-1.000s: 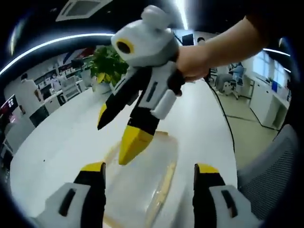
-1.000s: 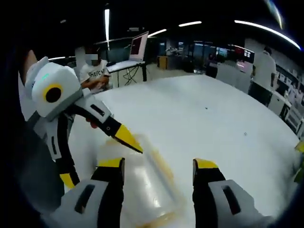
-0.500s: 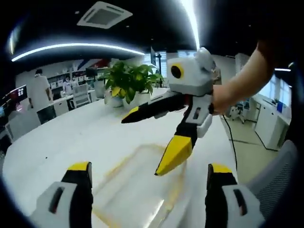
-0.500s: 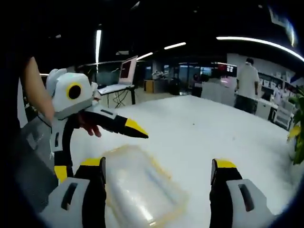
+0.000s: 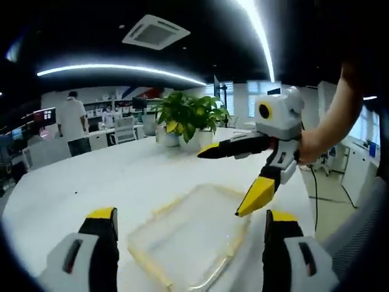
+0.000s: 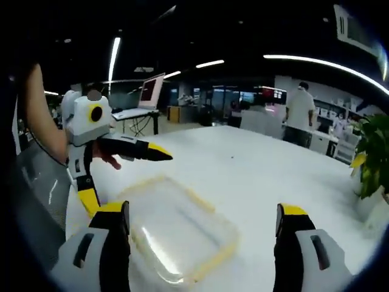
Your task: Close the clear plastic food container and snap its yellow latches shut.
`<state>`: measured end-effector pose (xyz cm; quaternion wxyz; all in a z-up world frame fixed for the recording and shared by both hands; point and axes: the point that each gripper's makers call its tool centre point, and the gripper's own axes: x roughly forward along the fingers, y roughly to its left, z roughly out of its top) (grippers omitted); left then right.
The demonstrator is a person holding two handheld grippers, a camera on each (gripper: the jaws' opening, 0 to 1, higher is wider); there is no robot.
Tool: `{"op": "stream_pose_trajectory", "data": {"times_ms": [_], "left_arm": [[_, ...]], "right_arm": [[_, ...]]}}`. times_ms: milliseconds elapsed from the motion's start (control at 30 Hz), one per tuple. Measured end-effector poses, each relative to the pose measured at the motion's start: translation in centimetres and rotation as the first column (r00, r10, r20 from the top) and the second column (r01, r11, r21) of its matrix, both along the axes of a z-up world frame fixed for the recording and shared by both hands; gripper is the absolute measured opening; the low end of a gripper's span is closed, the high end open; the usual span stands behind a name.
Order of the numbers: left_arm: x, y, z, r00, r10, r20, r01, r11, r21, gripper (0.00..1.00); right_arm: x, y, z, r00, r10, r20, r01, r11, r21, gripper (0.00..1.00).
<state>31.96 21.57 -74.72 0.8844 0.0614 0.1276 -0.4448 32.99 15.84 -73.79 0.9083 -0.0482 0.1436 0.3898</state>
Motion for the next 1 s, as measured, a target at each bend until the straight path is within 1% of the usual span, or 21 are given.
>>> {"op": "stream_pose_trajectory", "data": {"times_ms": [33, 100, 133, 200, 233, 267, 300, 367, 400, 433, 467, 533, 567, 600, 667, 767, 833, 933, 967, 1000], "left_arm": [[-0.2, 0.0, -0.5, 1.000, -0.001, -0.020, 0.001, 1.000, 0.003, 0.99], [-0.5, 0.2, -0.8, 1.000, 0.002, -0.005, -0.002, 1.000, 0.004, 0.99], [-0.5, 0.4, -0.7, 1.000, 0.014, 0.007, -0.014, 1.000, -0.007, 0.99], [-0.6, 0.4, -0.4, 1.000, 0.020, 0.009, -0.019, 0.999, -0.040, 0.99], [-0.8, 0.4, -0.8, 1.000, 0.020, -0.002, -0.020, 0.999, -0.028, 0.99], [-1.1, 0.2, -1.1, 1.000, 0.020, -0.003, -0.020, 0.999, -0.030, 0.99], [-1.2, 0.2, -1.2, 1.000, 0.018, 0.001, -0.018, 0.999, -0.033, 0.99], [-1.5, 0.2, -1.7, 1.000, 0.015, 0.006, -0.015, 0.999, -0.034, 0.99], [-1.6, 0.2, -2.2, 1.000, 0.020, -0.001, -0.020, 0.999, -0.029, 0.99], [-1.1, 0.4, -1.5, 0.998, 0.029, 0.061, -0.027, 0.999, -0.039, 0.99], [-1.4, 0.5, -2.1, 0.999, 0.037, 0.014, -0.036, 0.999, -0.033, 0.99], [-1.4, 0.8, -2.3, 0.998, 0.060, -0.005, -0.060, 0.997, -0.051, 0.99], [-1.2, 1.2, -2.1, 0.996, 0.082, 0.018, -0.081, 0.995, -0.059, 0.99], [-1.2, 1.3, -2.1, 0.996, 0.085, 0.023, -0.084, 0.995, -0.061, 0.99], [-1.1, 1.6, -2.9, 0.995, 0.098, -0.005, -0.098, 0.993, -0.063, 0.99], [-0.9, 1.9, -3.5, 0.995, 0.101, -0.005, -0.101, 0.993, -0.055, 0.97], [-0.7, 2.0, -4.1, 0.994, 0.110, -0.014, -0.110, 0.993, -0.038, 0.95], [-0.7, 2.0, -4.4, 0.994, 0.112, -0.008, -0.112, 0.993, -0.038, 0.93], [-0.6, 2.0, -4.5, 0.994, 0.108, 0.000, -0.108, 0.994, -0.028, 0.93], [-0.7, 2.0, -5.0, 0.995, 0.104, 0.003, -0.104, 0.995, -0.009, 0.93]], "right_arm": [[-0.2, -0.3, -0.2, 1.000, -0.014, 0.013, 0.014, 1.000, -0.002, 1.00], [-0.6, -0.5, -0.7, 0.999, -0.029, 0.019, 0.029, 1.000, -0.004, 1.00], [-1.0, -0.6, -0.9, 0.999, -0.038, 0.024, 0.038, 0.999, 0.003, 1.00], [-1.4, -1.1, -1.9, 0.998, -0.067, 0.002, 0.067, 0.998, 0.006, 0.99], [-1.4, -1.2, -1.9, 0.998, -0.067, 0.006, 0.067, 0.998, 0.005, 1.00], [-1.5, -1.3, -2.4, 0.997, -0.075, -0.007, 0.075, 0.997, 0.006, 1.00], [-1.6, -1.5, -2.6, 0.997, -0.082, -0.007, 0.082, 0.997, -0.002, 1.00], [-1.8, -1.6, -3.0, 0.997, -0.077, 0.021, 0.077, 0.997, -0.013, 0.99], [-2.1, -1.7, -3.3, 0.997, -0.076, 0.019, 0.076, 0.997, -0.013, 0.99], [-2.1, -1.7, -3.5, 0.997, -0.077, 0.016, 0.077, 0.997, -0.011, 0.98], [-2.2, -1.8, -3.8, 0.997, -0.081, 0.016, 0.082, 0.997, -0.011, 0.98], [-2.3, -1.9, -4.2, 0.996, -0.090, 0.012, 0.090, 0.996, -0.005, 0.98], [-2.3, -2.0, -4.6, 0.995, -0.102, -0.001, 0.102, 0.995, 0.007, 0.98], [-2.3, -2.1, -4.8, 0.994, -0.108, -0.006, 0.108, 0.994, 0.006, 0.98], [-2.3, -2.0, -5.3, 0.994, -0.111, -0.013, 0.111, 0.994, 0.008, 0.97], [-2.1, -1.9, -5.8, 0.993, -0.113, -0.015, 0.113, 0.993, 0.009, 0.96], [-2.0, -2.0, -5.9, 0.992, -0.126, -0.016, 0.127, 0.992, 0.015, 0.93], [-1.9, -1.9, -6.3, 0.992, -0.130, -0.007, 0.130, 0.991, 0.009, 0.91], [-1.9, -1.9, -6.5, 0.992, -0.128, 0.001, 0.128, 0.992, -0.001, 0.90], [-1.9, -1.8, -6.6, 0.992, -0.127, -0.006, 0.127, 0.992, 0.001, 0.90]]}}
